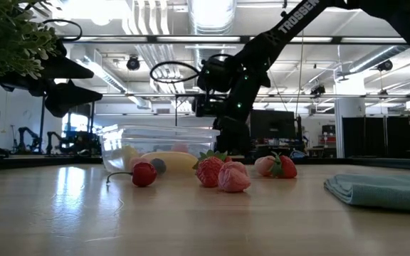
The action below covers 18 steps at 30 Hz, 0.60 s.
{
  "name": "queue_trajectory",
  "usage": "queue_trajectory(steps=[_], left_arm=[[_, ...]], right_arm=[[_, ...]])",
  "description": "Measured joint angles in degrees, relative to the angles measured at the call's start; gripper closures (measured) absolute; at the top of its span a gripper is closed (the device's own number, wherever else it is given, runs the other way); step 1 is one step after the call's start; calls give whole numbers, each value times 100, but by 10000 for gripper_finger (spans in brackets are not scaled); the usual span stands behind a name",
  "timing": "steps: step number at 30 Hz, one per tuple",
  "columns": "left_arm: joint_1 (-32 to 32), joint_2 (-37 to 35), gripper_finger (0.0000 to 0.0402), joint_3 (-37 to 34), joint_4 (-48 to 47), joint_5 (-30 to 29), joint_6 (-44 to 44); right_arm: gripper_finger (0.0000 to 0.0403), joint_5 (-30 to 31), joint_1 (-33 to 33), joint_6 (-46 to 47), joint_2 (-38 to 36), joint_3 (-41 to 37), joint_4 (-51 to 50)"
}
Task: Pick and placing Produce into tupperware
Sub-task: Put the red cherry into the transparent bin
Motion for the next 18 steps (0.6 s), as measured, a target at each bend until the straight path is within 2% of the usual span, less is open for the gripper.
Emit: queue_trajectory(steps=[10, 18], left_arm=[[2, 0, 109, 0, 0, 0, 0], [0, -2, 109, 0, 0, 0, 0]], right_arm=[[187, 76, 15, 195, 92, -6, 61], [258, 135, 29, 307, 92, -6, 59]])
